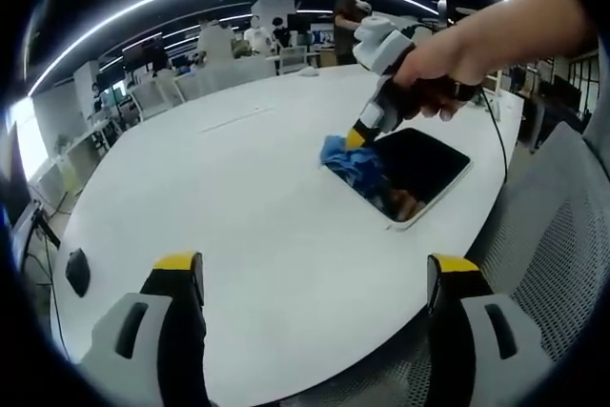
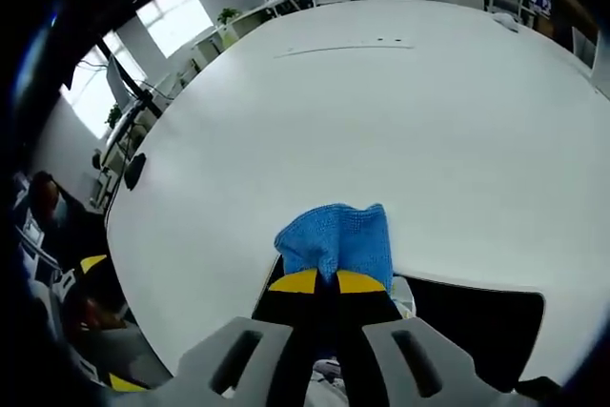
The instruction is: Wipe the mirror surface with the cleaning cloth until all visible marks leave the cleaned area.
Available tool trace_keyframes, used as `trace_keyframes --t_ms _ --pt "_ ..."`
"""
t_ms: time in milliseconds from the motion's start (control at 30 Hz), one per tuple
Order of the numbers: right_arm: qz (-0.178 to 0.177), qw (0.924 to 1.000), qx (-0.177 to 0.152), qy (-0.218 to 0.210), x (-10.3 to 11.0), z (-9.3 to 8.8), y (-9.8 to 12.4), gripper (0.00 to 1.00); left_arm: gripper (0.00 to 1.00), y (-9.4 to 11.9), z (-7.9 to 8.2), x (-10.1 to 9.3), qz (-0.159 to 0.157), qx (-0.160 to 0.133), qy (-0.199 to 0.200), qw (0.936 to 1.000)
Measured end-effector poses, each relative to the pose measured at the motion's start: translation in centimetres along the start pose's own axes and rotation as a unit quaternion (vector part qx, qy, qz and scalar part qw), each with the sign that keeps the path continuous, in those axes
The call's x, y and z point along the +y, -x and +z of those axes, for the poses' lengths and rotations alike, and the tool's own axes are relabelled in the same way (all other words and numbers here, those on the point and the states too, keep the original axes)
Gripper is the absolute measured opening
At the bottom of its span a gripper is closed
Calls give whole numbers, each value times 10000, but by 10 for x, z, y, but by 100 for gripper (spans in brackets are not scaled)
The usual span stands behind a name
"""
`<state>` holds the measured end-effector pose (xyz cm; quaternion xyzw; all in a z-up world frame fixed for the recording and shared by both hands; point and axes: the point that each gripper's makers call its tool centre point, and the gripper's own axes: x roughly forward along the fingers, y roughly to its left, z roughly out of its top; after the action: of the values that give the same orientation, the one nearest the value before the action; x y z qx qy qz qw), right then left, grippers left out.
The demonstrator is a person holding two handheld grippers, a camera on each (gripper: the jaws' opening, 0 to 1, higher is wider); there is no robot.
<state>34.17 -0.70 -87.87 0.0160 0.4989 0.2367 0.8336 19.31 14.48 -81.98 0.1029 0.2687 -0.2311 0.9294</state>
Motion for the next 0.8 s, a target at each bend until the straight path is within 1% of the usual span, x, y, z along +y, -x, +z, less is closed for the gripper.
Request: trace_keyframes --t_ms 233,567,633,800 --pt "-52 10000 -11 -39 -8 -3 6 0 98 0 -1 0 -4 -8 7 10000" --pt "-78 10000 -5 -23 -25 -3 2 0 99 0 -2 -1 -28 34 28 10000" --pt "-136 9999 9 -9 -26 -5 9 0 99 0 -1 -1 -35 39 25 10000" --pt "-159 9999 28 -32 -34 -5 7 0 99 0 -1 -2 -46 25 30 10000"
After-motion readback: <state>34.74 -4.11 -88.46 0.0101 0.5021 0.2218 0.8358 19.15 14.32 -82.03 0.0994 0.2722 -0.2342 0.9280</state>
